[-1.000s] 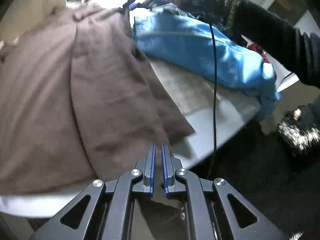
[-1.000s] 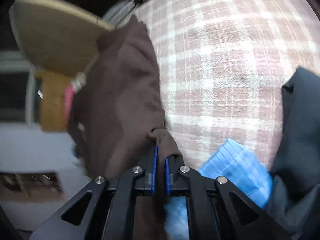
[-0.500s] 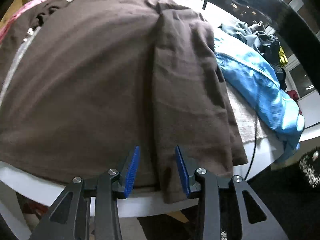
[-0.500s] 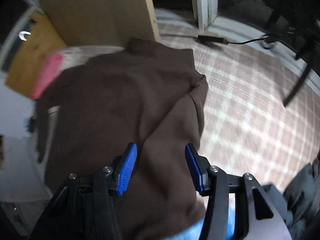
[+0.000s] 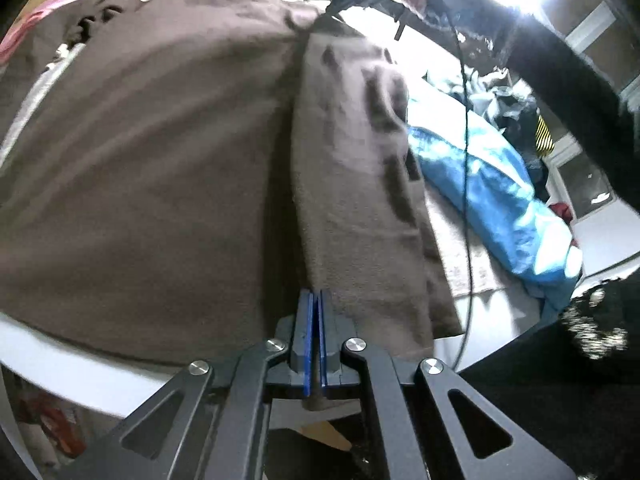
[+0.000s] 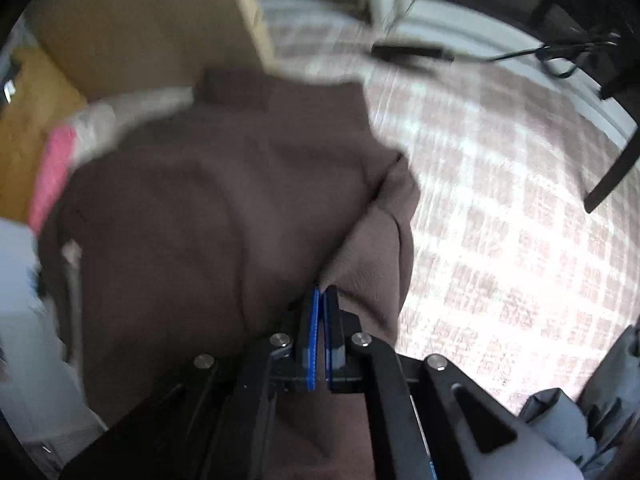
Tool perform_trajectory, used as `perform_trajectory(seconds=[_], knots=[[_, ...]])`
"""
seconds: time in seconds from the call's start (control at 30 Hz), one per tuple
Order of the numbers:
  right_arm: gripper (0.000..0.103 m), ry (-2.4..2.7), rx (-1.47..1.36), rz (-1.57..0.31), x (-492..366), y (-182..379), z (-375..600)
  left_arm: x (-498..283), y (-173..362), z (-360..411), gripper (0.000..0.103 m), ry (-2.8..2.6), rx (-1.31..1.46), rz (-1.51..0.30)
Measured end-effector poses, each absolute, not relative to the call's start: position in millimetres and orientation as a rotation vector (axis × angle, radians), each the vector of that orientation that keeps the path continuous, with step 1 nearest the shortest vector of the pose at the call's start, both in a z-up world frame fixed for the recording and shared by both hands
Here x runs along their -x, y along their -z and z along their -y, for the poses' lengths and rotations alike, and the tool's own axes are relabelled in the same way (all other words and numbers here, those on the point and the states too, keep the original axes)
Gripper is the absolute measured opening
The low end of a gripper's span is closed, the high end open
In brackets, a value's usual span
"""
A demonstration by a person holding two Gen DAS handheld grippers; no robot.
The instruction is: Fold clothes
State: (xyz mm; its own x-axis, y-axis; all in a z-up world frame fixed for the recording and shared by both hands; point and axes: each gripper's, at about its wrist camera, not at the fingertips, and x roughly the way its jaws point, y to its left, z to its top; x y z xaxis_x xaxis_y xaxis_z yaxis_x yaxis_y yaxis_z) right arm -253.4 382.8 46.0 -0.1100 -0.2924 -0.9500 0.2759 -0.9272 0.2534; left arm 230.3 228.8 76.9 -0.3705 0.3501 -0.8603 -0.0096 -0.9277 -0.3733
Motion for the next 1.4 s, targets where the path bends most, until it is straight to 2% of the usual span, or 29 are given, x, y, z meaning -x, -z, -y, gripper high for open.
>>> perform_trajectory(seconds=[0.13, 0.2, 0.23, 0.3, 0.33, 0.37, 0.4, 0.47, 0.53, 0.6, 0.73, 0.77, 0.8, 0.83, 0.9, 0.93, 1.1, 1.17, 1.2, 1.27, 1.33, 1.37, 1.4], knots=[[0.002, 2.080, -1.716, 0.160, 267, -54, -386, -231, -71, -216, 0.002, -2.426, 1.626, 0.491], [0.003, 2.053, -1.752, 0.102, 273, -38, -368, -224, -56, -216, 0.005, -2.426, 1.730, 0.453], [0.003, 2.031, -1.806, 0.014, 270, -26, -359, -220, -49, -216, 0.005, -2.426, 1.776, 0.437], [0.004, 2.012, -1.871, -0.091, 264, -15, -355, -223, -55, -212, 0.007, -2.454, 1.763, 0.451], [0.005, 2.015, -1.837, -0.068, 259, -20, -359, -226, -62, -209, 0.009, -2.484, 1.750, 0.451], [0.010, 2.025, -1.788, -0.043, 252, -31, -368, -231, -72, -207, 0.010, -2.516, 1.725, 0.449], [0.022, 2.034, -1.753, -0.040, 243, -41, -376, -235, -79, -206, 0.011, -2.528, 1.704, 0.450], [0.040, 2.055, -1.689, -0.098, 220, -59, -394, -244, -93, -212, 0.014, -2.536, 1.635, 0.438], [0.044, 2.051, -1.659, -0.145, 195, -68, -410, -246, -98, -229, 0.026, -2.500, 1.595, 0.427], [0.045, 2.007, -1.679, -0.170, 176, -62, -419, -242, -96, -254, 0.028, -2.440, 1.570, 0.394], [0.045, 1.925, -1.716, -0.245, 159, -25, -419, -227, -72, -295, 0.029, -2.349, 1.618, 0.213], [0.032, 1.907, -1.717, -0.264, 156, -17, -418, -227, -64, -299, 0.029, -2.327, 1.635, 0.204], [0.014, 1.902, -1.711, -0.281, 154, -13, -418, -227, -56, -303, 0.026, -2.304, 1.652, 0.195], [0.014, 1.899, -1.705, -0.288, 153, -11, -419, -226, -49, -306, 0.023, -2.286, 1.667, 0.187], [0.012, 1.903, -1.701, -0.224, 157, -15, -426, -226, -50, -303, 0.009, -2.315, 1.659, 0.174], [0.011, 1.905, -1.699, -0.195, 159, -17, -429, -226, -50, -301, 0.005, -2.310, 1.664, 0.186], [0.010, 1.913, -1.693, -0.055, 167, -27, -442, -228, -62, -308, 0.006, -2.356, 1.610, 0.198], [0.010, 1.946, -1.712, -0.003, 174, -24, -450, -230, -66, -314, 0.020, -2.367, 1.588, 0.195], [0.010, 1.941, -1.749, 0.028, 178, -17, -454, -231, -68, -317, 0.033, -2.372, 1.577, 0.193], [0.010, 1.920, -1.813, 0.095, 182, -5, -461, -234, -71, -322, 0.036, -2.382, 1.556, 0.190], [0.012, 1.899, -1.838, 0.152, 183, 1, -467, -236, -75, -328, 0.044, -2.393, 1.534, 0.187], [0.015, 1.903, -1.833, 0.175, 183, 1, -471, -237, -77, -331, 0.047, -2.398, 1.523, 0.185], [0.023, 1.915, -1.821, 0.174, 181, -1, -473, -238, -79, -334, 0.052, -2.405, 1.511, 0.181]])
